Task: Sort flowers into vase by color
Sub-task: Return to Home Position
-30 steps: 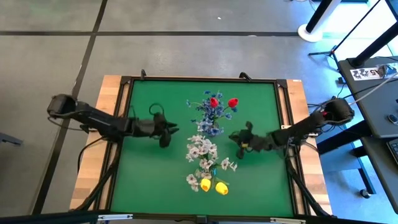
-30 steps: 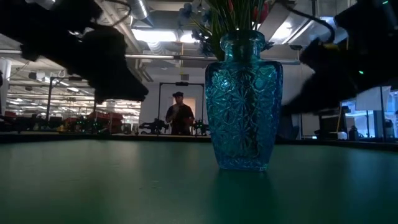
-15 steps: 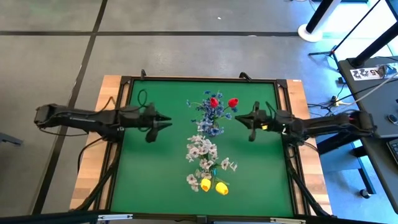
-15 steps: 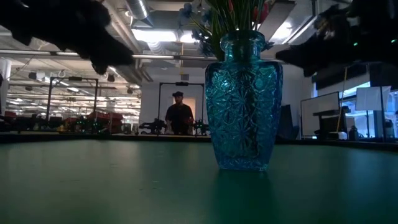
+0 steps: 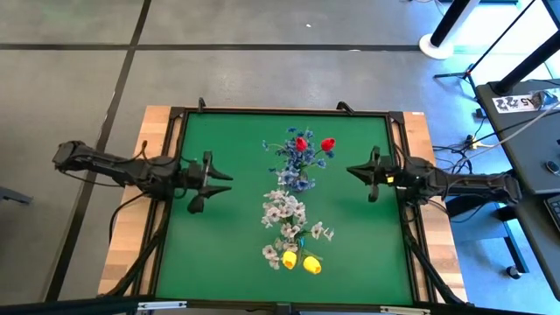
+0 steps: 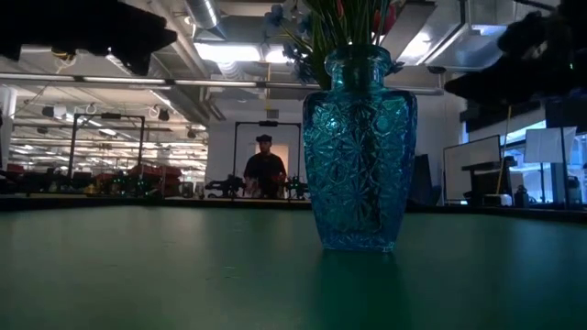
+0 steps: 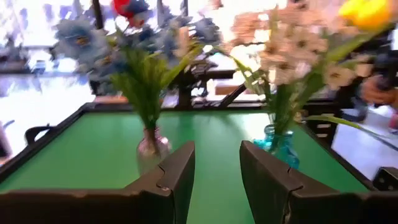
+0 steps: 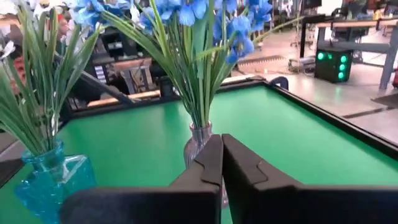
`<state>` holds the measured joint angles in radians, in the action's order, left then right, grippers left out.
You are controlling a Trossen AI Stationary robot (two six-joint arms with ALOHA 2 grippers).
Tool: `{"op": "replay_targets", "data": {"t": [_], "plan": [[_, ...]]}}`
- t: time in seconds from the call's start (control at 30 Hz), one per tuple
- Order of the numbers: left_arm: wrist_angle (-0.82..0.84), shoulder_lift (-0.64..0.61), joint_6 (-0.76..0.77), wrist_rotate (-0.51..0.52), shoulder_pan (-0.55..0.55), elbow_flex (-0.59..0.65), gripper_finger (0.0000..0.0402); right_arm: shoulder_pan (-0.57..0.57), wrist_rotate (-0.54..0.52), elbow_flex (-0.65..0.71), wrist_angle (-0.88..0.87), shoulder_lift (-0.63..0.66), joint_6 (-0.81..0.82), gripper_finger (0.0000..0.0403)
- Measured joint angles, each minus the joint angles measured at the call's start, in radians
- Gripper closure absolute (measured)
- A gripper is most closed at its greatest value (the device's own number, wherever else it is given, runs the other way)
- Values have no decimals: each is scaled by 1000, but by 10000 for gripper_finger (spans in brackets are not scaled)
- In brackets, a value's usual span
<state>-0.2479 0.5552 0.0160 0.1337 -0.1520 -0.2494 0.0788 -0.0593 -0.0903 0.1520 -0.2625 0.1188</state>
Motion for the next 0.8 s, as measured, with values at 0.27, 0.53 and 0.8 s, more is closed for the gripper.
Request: {"op": "replay_targets", "data": {"t": [0.27,0.53,0.8], "plan": [[-278,-54,-66,95,-19,204,278,0,38,75,27,61,4,398],[-15,-284,-83,56,-18,199,278,0,52,75,16,123,-123,393],[55,-428,-144,-77,33,240,278,0,25,75,-67,122,-100,378]]}}
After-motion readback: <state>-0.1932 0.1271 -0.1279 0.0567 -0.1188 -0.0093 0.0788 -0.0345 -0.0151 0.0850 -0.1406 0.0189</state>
